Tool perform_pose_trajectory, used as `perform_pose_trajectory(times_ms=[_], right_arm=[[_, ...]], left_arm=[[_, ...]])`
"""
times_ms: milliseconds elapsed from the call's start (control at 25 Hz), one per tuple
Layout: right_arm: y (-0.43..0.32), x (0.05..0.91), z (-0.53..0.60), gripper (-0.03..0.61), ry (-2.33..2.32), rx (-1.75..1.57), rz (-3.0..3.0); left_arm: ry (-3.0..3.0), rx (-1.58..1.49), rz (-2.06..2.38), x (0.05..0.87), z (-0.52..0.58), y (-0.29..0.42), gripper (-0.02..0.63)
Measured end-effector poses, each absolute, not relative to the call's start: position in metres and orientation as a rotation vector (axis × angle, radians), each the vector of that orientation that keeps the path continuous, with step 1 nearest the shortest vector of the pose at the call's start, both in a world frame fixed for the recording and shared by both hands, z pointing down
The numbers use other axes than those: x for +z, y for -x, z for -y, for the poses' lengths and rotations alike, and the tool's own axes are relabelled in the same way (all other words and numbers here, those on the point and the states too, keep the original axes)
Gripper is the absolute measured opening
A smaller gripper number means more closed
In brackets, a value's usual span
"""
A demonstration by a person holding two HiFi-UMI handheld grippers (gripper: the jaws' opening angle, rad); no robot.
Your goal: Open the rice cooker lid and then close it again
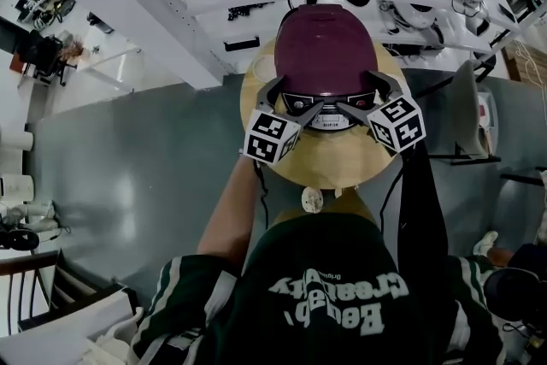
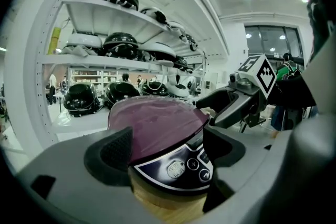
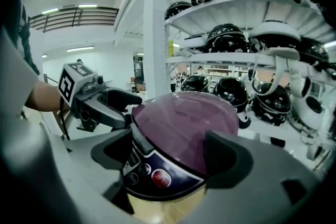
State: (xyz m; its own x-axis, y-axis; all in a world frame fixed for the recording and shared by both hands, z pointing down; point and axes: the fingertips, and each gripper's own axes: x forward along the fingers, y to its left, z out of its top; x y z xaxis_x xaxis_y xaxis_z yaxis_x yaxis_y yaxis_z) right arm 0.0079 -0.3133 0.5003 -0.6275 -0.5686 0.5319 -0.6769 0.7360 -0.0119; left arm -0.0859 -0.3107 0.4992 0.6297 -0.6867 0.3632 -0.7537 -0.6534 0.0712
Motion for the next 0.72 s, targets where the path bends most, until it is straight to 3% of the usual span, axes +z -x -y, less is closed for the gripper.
perform_pose_trajectory(times_ms=[440, 720], right_arm=[[-0.009, 0.506, 0.315, 0.433, -0.982, 0.318, 2.411], [-0.005, 0.509, 0.313, 0.465, -0.955, 0.318, 2.408]], left_arm=[[-2.598, 0.453, 1.166, 0.505, 0.312, 0.087, 0.400], [-2.610, 0.531, 1.150, 0.510, 0.311, 0.086, 0.413]])
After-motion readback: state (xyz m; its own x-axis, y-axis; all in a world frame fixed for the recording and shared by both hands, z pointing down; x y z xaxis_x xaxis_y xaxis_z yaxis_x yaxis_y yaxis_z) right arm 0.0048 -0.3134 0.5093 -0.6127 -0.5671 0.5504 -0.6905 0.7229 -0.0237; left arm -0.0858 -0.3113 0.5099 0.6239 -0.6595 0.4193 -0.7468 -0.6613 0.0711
